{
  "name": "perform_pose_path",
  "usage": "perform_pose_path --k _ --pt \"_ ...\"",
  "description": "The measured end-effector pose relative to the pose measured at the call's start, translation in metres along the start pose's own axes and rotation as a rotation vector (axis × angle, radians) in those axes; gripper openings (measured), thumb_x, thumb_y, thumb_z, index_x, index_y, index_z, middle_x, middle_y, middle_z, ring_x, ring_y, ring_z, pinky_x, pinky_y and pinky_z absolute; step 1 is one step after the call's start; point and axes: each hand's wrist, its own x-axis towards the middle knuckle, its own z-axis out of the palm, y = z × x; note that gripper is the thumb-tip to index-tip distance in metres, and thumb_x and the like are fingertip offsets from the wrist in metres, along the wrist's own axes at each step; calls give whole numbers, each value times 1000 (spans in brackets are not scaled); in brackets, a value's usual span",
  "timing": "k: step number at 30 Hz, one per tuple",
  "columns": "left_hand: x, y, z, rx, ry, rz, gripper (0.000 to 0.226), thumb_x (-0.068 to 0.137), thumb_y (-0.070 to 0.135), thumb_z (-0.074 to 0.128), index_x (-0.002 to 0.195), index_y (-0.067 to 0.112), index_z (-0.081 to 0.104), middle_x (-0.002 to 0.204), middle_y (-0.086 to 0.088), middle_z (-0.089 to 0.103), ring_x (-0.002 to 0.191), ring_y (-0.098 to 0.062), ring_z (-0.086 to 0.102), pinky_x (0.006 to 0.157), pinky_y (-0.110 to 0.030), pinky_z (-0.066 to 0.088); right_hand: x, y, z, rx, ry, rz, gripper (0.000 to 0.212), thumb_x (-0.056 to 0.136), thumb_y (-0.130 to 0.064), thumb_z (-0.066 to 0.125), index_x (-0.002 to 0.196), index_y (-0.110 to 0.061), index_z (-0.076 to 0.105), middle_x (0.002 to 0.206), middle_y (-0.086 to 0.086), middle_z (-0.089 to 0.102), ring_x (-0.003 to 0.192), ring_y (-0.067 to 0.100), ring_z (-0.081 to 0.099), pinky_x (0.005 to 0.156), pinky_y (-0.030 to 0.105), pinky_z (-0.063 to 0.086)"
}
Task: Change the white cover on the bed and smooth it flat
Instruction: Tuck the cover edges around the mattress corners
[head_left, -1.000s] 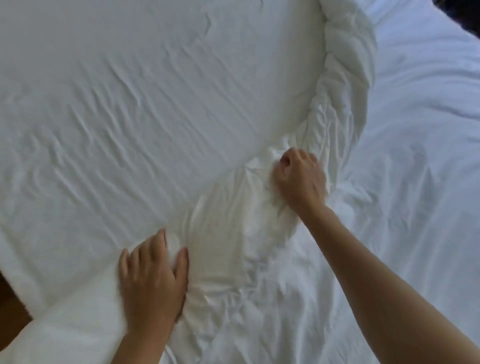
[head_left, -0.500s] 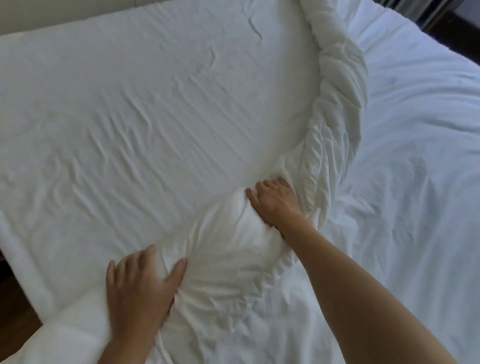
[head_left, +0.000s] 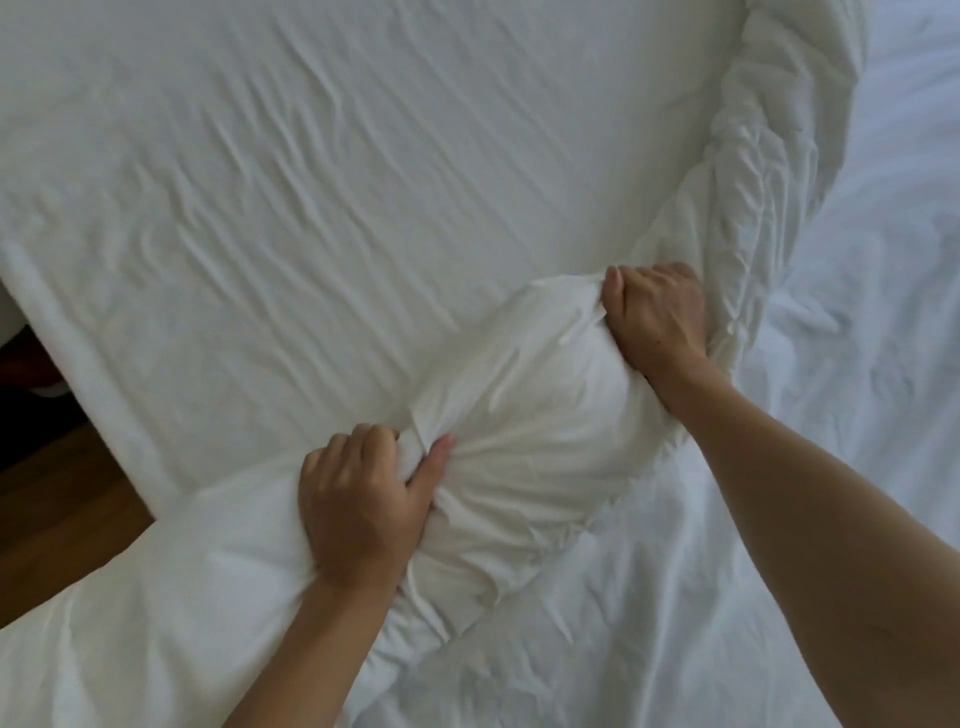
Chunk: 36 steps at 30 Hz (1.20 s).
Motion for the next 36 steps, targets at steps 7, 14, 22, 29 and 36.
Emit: perform_pose_path --k 7,14,22,29,36 --pt "-50 20 -11 -15 70 157 52 90 50 56 59 10 42 54 -8 42 51 -29 44 56 -37 24 -63 33 -16 42 159 129 44 98 -24 25 58 -16 39 52 16 54 48 23 37 74 38 40" --pt "-119 71 -39 -25 63 189 46 85 50 53 60 14 41 54 -6 42 51 -28 43 55 -36 23 -134 73 -50 68 106 131 50 98 -25 23 57 -7 46 51 23 52 48 22 34 64 36 35" --pt "-224 124 -46 -67 -44 232 38 98 49 36 72 22 34 60 -3 46 62 -24 39 57 -35 26 -226 117 -58 21 108 205 50 97 -18 30 57 3 52 50 25 52 44 35 49 58 38 37" --pt "-213 162 -69 -261 23 9 33 87 46 57 91 14 51 80 -5 60 73 -25 52 66 -36 39 -223 109 -58 22 116 249 52 100 -21 27 56 -5 50 50 19 53 47 23 37 61 38 38" --pt "-109 151 -55 -73 65 -32 46 92 37 54 125 5 54 128 -19 58 122 -38 51 107 -51 33 -235 105 -61 57 136 309 56 101 -23 29 51 -6 47 47 19 54 43 27 43 57 37 40"
